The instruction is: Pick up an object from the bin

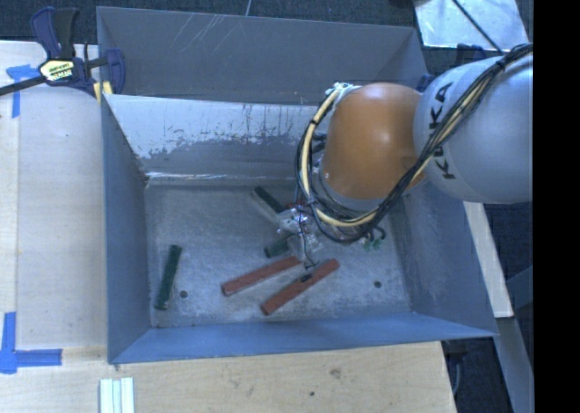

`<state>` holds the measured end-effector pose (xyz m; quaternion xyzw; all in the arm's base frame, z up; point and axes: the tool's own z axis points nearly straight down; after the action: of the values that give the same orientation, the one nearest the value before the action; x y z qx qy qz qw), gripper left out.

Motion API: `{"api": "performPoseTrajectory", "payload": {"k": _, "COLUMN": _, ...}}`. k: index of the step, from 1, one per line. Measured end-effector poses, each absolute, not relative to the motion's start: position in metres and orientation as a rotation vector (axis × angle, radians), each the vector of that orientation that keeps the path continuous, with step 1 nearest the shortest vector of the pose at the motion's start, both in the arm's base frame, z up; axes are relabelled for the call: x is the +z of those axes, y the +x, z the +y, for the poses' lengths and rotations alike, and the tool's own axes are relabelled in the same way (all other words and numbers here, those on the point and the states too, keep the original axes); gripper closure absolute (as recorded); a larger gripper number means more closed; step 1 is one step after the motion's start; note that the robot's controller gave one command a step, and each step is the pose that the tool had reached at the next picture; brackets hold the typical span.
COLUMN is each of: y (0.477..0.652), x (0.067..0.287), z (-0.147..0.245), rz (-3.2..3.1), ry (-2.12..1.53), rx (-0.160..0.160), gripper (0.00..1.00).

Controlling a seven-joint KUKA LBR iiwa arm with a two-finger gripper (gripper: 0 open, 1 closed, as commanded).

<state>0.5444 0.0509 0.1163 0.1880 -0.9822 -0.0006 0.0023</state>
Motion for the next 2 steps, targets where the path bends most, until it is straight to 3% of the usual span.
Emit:
{"api": "performPoseTrajectory", "payload": {"k": 1, "y": 0.554, "x": 0.148, "z": 0.055, "rz": -3.097, "ry": 0.586, "rx": 0.001, "gripper": 1.00}}
{"api": "performPoseTrajectory", "payload": {"k": 2, "y": 0.540, "x": 0.171, "z": 0.052, "rz": -3.077, "ry": 0.587, "rx": -0.003, "gripper": 1.00}}
